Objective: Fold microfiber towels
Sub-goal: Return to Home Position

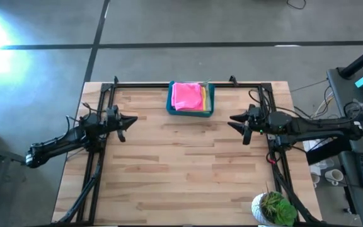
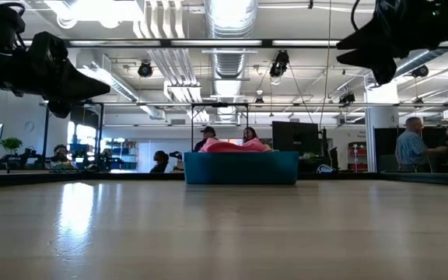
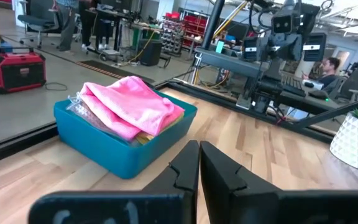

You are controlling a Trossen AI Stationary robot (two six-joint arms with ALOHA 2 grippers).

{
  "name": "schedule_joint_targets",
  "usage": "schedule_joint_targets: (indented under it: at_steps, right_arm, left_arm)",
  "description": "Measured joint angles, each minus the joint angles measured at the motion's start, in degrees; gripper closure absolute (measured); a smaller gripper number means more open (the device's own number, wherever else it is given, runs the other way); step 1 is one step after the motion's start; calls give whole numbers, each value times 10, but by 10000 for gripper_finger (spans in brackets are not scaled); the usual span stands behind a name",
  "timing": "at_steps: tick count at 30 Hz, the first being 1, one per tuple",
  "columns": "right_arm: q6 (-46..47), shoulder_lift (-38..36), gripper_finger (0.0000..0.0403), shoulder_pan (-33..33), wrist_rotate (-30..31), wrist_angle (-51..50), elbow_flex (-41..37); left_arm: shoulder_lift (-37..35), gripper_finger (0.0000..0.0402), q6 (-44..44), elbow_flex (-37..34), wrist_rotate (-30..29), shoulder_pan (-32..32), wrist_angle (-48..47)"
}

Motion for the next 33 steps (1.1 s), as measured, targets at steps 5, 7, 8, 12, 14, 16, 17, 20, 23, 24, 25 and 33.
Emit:
schedule_joint_targets:
  at_steps: [5,7,8,12,14,16,17,20,23,24,25,33]
  right_arm:
    - [1,-35,252,0,0,29,-57]
    - [7,-52,252,0,0,32,-77]
    - [9,-61,252,0,-1,39,-87]
    - [1,-99,252,0,-2,70,-119]
    - [-10,-117,252,0,-2,70,-129]
    - [-24,-135,252,0,-2,70,-137]
    - [-29,-144,252,0,-2,70,-141]
    - [-42,-172,252,0,-1,70,-156]
    - [-42,-202,252,0,0,76,-178]
    - [-38,-212,252,0,1,74,-189]
    - [-32,-223,252,0,4,72,-202]
    - [-27,-254,252,0,16,61,-214]
  left_arm:
    - [14,401,0,-1,0,0,2]
    - [18,401,0,-1,0,0,3]
    - [20,402,0,-2,0,0,5]
    - [28,402,0,-3,0,0,11]
    - [31,402,0,-3,0,0,12]
    - [34,402,0,-3,0,0,12]
    - [36,402,0,-3,0,0,12]
    - [40,402,0,-3,0,0,13]
    - [44,402,0,-3,0,0,13]
    - [46,402,0,-3,0,0,13]
    - [47,402,0,-3,0,0,13]
    - [56,402,0,-3,0,0,14]
